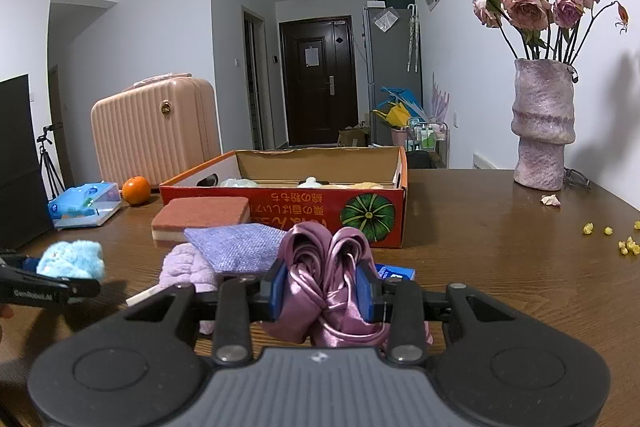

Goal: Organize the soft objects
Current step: 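Carry the blue plush and pink bow with both grippers toward the cardboard box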

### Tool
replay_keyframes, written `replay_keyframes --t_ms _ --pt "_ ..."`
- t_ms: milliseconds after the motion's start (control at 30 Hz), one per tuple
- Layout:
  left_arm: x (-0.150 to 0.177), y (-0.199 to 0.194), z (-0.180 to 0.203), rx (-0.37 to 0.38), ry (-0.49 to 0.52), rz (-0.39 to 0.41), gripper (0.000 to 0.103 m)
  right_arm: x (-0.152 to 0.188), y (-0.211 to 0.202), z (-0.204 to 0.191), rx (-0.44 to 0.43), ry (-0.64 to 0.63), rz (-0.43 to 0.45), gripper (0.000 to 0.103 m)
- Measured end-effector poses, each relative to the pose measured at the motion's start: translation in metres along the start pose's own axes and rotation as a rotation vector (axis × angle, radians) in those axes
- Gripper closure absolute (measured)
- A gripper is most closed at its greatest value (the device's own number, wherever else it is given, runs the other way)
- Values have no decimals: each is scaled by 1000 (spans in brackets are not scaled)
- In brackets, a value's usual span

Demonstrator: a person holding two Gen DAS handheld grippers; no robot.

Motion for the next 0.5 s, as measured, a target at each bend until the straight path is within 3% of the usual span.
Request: replay_keyframes --t_ms 267,500 --pt "-20 -25 -1 -3 -56 103 26 -6 -1 1 3 -9 27 68" --pt "-36 -35 7 17 -80 142 26 -19 -2 2 -4 2 55 68"
Point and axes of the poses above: each gripper's, at about its wrist camera, not at the fingertips, and y roughly the way its jaws point, z to its right, x to its underside, the point moved 7 cm from there along y, roughly the way its jaws point, and after that the axes turned 2 degrees about y, right-handed, at the moved point
